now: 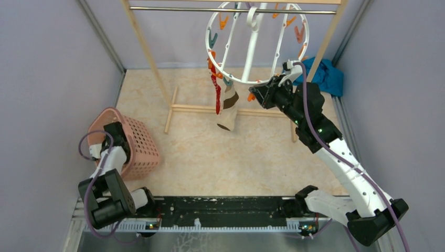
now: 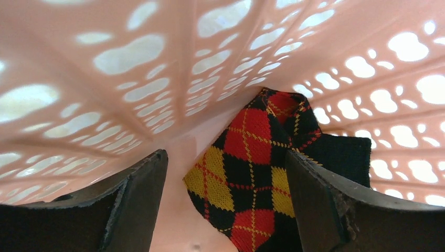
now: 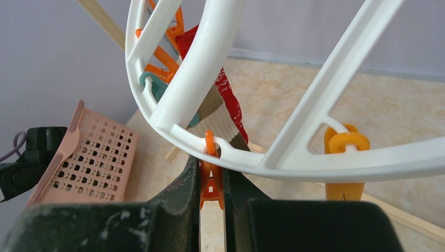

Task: Clip the socks to the hanger
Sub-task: Pick up the sock from the bin, then place the sock at the center of the board.

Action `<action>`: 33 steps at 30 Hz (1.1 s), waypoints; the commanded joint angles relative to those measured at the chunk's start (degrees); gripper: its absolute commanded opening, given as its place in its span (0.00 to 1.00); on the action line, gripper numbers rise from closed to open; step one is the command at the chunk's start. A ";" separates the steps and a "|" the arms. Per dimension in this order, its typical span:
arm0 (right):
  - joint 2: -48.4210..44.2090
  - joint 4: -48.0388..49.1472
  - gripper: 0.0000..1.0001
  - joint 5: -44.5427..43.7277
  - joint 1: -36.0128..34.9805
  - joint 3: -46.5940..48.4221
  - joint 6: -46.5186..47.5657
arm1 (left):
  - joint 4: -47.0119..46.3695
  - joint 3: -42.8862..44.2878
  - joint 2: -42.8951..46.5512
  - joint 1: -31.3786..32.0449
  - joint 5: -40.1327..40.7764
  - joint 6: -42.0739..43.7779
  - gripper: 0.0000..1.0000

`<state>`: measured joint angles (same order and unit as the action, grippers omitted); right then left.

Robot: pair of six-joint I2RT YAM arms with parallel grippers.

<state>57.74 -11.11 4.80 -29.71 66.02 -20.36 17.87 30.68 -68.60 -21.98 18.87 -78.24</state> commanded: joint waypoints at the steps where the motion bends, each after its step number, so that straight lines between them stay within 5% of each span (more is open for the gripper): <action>1: -0.39 -3.11 0.00 1.11 0.44 -0.22 0.90 | 2.81 -1.85 -3.99 -0.13 -6.92 -2.49 0.87; 4: -0.18 -2.62 0.00 1.44 0.45 -0.30 0.50 | 2.97 -0.03 -3.29 -0.04 -6.35 1.64 0.74; 9: 0.43 -1.86 0.00 1.82 0.45 -0.09 0.02 | 0.09 1.32 -0.79 0.02 -8.32 8.52 0.00; 18: 0.89 -1.31 0.00 2.32 0.45 -0.68 -0.36 | 4.47 11.02 14.49 0.51 -10.28 20.89 0.00; 25: 0.76 -0.84 0.00 2.76 0.45 -0.84 -0.91 | 8.72 21.30 14.65 0.48 -17.14 28.64 0.00; 33: 0.80 -0.74 0.00 2.32 0.45 -1.35 -0.99 | -5.29 23.02 18.07 1.46 -45.50 32.01 0.00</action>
<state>58.26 -10.44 5.91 -29.45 65.98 -20.84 22.26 51.83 -53.52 -21.47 -8.51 -48.97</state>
